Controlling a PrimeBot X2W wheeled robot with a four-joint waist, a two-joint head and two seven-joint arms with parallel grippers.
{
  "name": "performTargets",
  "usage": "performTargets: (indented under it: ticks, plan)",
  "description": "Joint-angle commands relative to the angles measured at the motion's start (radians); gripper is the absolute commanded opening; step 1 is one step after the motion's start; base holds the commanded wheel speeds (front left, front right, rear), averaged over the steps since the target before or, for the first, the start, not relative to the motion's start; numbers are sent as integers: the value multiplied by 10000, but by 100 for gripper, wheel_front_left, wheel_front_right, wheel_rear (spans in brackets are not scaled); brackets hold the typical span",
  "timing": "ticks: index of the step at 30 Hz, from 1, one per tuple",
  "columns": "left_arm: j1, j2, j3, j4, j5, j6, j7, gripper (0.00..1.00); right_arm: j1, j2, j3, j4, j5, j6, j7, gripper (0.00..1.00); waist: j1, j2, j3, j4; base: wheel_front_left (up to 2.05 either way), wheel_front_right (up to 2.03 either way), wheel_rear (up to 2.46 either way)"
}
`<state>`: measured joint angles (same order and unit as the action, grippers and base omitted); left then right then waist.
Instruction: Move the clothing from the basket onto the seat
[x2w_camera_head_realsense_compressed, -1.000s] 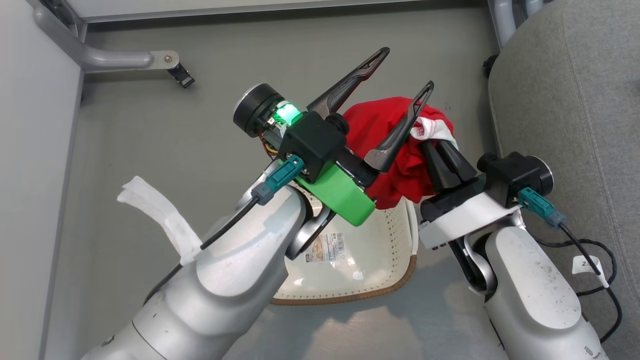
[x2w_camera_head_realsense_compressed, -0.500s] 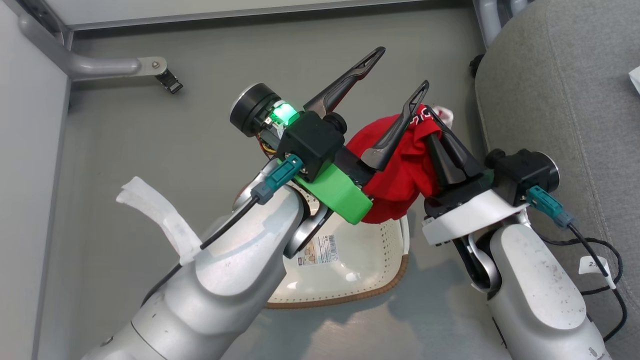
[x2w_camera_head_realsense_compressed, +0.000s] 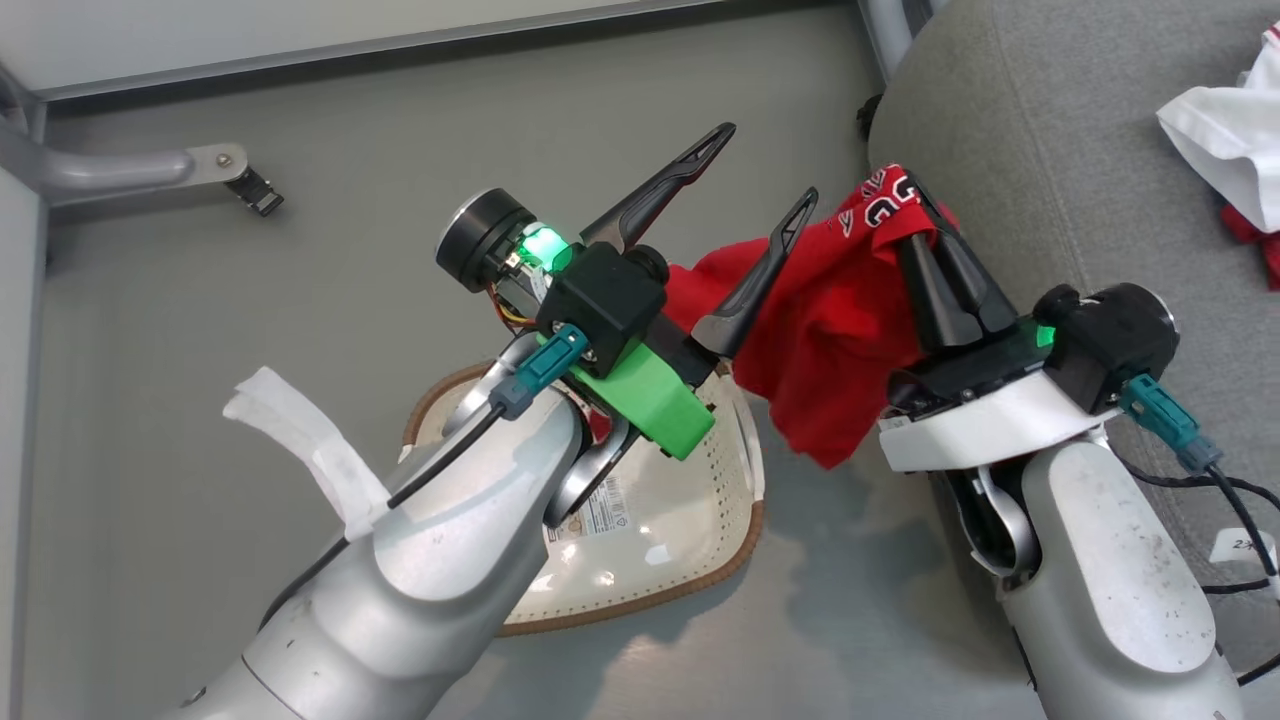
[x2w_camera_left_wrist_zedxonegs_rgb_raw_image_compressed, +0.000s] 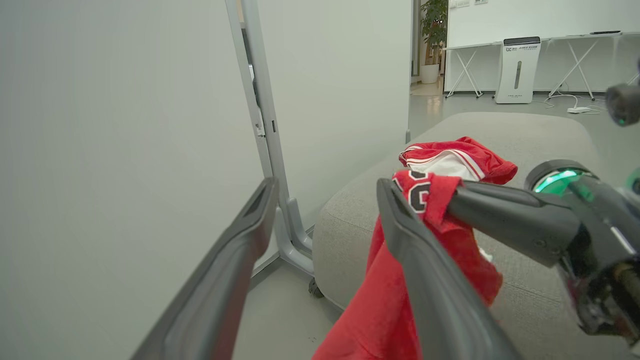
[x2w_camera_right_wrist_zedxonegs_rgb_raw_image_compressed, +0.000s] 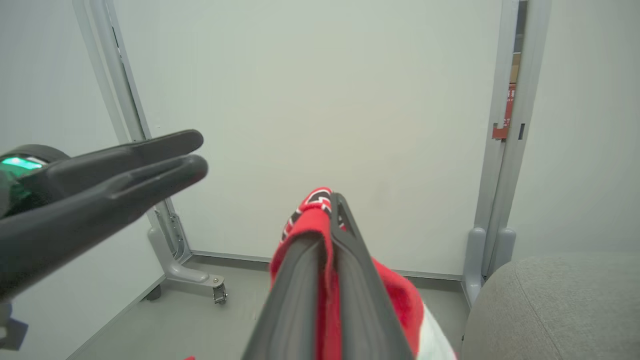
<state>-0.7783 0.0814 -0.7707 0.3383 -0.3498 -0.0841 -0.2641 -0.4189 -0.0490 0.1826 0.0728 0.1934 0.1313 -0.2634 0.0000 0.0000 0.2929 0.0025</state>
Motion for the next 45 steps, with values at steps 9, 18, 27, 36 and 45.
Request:
performTargets:
  ticks: [9,18,27,36,45]
  plan:
    - [123,300,-176,105,161,-38,17,100,428,-26,-564,-1018,-244,-11,-21,0,0,0,293,-1312,0,0,0]
    - [-38,517,-364,37,239,-39,159,100,629,-25,-1347,-1730,-318,-11,-21,0,0,0,600,-2257,0,0,0]
    - [17,634,-762,11,260,-123,364,100,961,-25,-2187,-2010,-248,-11,-21,0,0,0,835,-2985,0,0,0]
    - [173,677,-1006,81,210,-144,339,100,1088,-23,-2495,-2098,-380,-11,-21,0,0,0,899,-3218,0,0,0]
    - [54,775,-1015,58,146,-52,344,100,16,-28,-2805,-2225,-435,-11,-21,0,0,0,1096,-3076,0,0,0]
